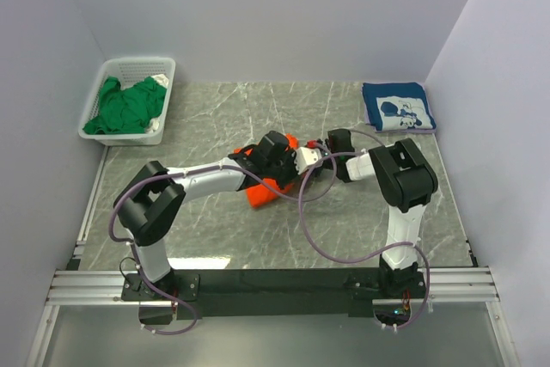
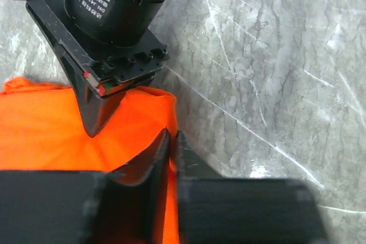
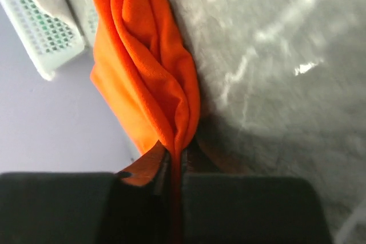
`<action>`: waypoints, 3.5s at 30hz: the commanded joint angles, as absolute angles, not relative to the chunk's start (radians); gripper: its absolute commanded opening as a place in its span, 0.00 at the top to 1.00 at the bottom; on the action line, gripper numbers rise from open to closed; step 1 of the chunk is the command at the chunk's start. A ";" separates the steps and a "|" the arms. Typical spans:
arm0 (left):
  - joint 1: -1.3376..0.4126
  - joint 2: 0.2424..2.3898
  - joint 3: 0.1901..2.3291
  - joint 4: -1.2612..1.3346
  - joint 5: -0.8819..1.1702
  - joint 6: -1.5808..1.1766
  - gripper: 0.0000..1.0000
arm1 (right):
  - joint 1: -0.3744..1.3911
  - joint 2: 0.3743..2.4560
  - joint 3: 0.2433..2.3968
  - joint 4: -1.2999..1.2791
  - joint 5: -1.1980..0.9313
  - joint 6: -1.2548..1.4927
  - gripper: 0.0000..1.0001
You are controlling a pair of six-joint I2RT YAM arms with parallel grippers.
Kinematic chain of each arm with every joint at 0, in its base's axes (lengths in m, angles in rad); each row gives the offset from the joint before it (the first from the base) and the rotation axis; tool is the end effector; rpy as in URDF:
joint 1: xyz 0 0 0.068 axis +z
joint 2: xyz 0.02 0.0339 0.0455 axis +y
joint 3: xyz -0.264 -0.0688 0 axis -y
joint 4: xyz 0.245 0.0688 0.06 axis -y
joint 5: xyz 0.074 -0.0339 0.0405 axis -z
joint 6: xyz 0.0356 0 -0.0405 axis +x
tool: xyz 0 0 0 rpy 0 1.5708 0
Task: Fold and stack the t-shirts
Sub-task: Neatly place the folded tshirt to the corner
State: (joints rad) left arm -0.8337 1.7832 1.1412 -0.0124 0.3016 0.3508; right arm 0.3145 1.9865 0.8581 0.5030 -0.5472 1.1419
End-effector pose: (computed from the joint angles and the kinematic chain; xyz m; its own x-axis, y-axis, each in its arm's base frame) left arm 0.2566 -0.2985 0.2072 -0.0868 0.5838 -0.8072 0.9533 0.2840 0.1029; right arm 0.3465 0.1322 0.0982 -0.8366 0.5446 -0.0601 0.2296 0.4482 0.8640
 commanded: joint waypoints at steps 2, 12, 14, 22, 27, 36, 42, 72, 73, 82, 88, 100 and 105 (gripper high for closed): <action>-0.804 1.747 1.206 -0.070 0.345 0.278 0.80 | 0.298 1.948 0.978 0.328 -0.488 0.910 1.00; -0.600 1.542 1.197 -0.308 0.367 0.175 0.08 | 0.227 1.856 1.279 -0.132 -0.327 0.319 1.00; -0.575 1.505 1.192 -0.331 0.345 0.163 0.07 | 0.196 1.871 1.337 -0.185 -0.293 0.224 1.00; -0.511 1.404 1.135 -0.394 0.253 0.150 0.05 | 0.072 1.986 1.578 -0.301 -0.255 -0.038 1.00; -0.508 1.373 1.118 -0.431 0.258 0.130 0.01 | 0.008 2.045 1.733 -0.327 -0.249 -0.126 1.00; -0.508 1.365 1.100 -0.446 0.267 0.094 0.01 | -0.035 2.137 1.956 -0.370 -0.210 -0.186 1.00; -0.508 1.374 1.111 -0.451 0.264 0.098 0.01 | -0.048 2.161 2.054 -0.400 -0.176 -0.213 1.00; -0.508 1.427 1.149 -0.454 0.278 0.109 0.01 | -0.098 2.137 2.267 -0.538 -0.190 -0.288 1.00; -0.509 1.431 1.152 -0.454 0.279 0.110 0.00 | -0.100 2.135 2.266 -0.540 -0.192 -0.290 1.00; -0.509 1.456 1.164 -0.465 0.284 0.110 0.01 | -0.133 2.183 2.237 -0.531 -0.198 -0.308 1.00; -0.508 1.463 1.167 -0.474 0.285 0.110 0.01 | -0.178 2.227 2.220 -0.499 -0.187 -0.334 1.00; -0.509 1.511 1.193 -0.477 0.302 0.101 0.01 | -0.253 2.270 2.141 -0.416 -0.178 -0.399 1.00; -0.508 1.531 1.206 -0.482 0.305 0.095 0.01 | -0.284 2.306 2.120 -0.387 -0.161 -0.414 1.00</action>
State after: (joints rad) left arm -0.5098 1.5185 1.1587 -0.4839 0.2768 0.1104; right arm -0.2657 2.2967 2.1349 -0.4545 -0.1802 -0.3855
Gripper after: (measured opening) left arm 0.995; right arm 0.058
